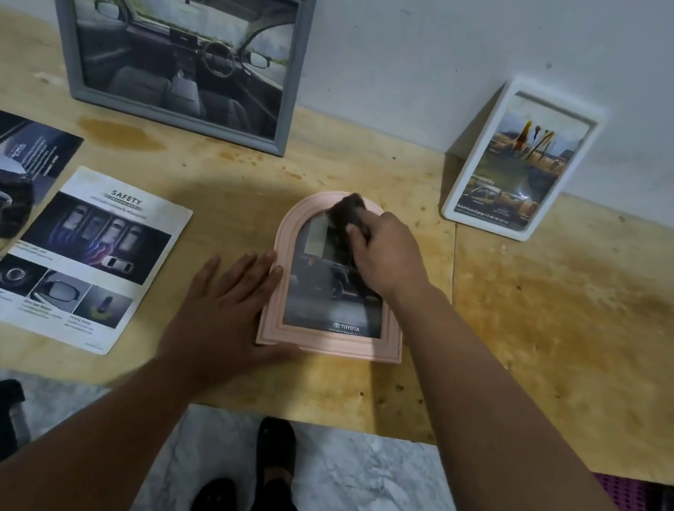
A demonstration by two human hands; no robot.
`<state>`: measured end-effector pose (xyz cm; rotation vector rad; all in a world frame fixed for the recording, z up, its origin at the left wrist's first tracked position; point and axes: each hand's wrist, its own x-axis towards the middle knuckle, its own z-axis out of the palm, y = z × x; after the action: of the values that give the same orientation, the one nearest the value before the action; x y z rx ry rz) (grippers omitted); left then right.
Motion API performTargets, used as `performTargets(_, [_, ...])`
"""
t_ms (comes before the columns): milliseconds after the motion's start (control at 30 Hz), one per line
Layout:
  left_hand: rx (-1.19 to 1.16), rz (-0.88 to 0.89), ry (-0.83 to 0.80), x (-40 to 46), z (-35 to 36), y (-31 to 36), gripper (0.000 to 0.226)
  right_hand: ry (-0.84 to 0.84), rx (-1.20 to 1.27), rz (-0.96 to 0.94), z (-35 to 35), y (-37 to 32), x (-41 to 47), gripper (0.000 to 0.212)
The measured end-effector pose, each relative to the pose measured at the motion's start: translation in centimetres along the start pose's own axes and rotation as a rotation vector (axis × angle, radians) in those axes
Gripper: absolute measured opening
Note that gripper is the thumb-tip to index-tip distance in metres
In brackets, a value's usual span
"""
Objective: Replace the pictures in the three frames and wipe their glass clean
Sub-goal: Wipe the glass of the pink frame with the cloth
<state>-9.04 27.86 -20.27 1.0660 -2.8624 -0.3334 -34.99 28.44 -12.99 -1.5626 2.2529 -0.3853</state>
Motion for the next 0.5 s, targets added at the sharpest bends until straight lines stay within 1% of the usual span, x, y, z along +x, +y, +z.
performTargets(100, [0.009,0.001,0.006,0.2,0.1,-0.1,0.109,-0.025,-0.019,-0.086,1.7,0.0,-0.4,0.039])
performTargets(167, [0.011,0.002,0.009,0.3,0.1,-0.1,0.109,-0.037,-0.039,-0.080,1.7,0.1,-0.7,0.033])
performTargets(233, [0.008,0.005,-0.004,0.3,0.0,-0.1,0.110,-0.084,-0.067,-0.082,1.5,0.0,-1.3,0.027])
performTargets(300, [0.014,0.006,-0.014,0.2,0.0,-0.1,0.109,-0.128,-0.055,-0.104,1.2,-0.1,-2.2,0.026])
performTargets(500, [0.004,-0.004,-0.027,0.2,0.1,-0.2,0.108,-0.274,-0.065,-0.042,0.5,-1.2,-6.1,0.027])
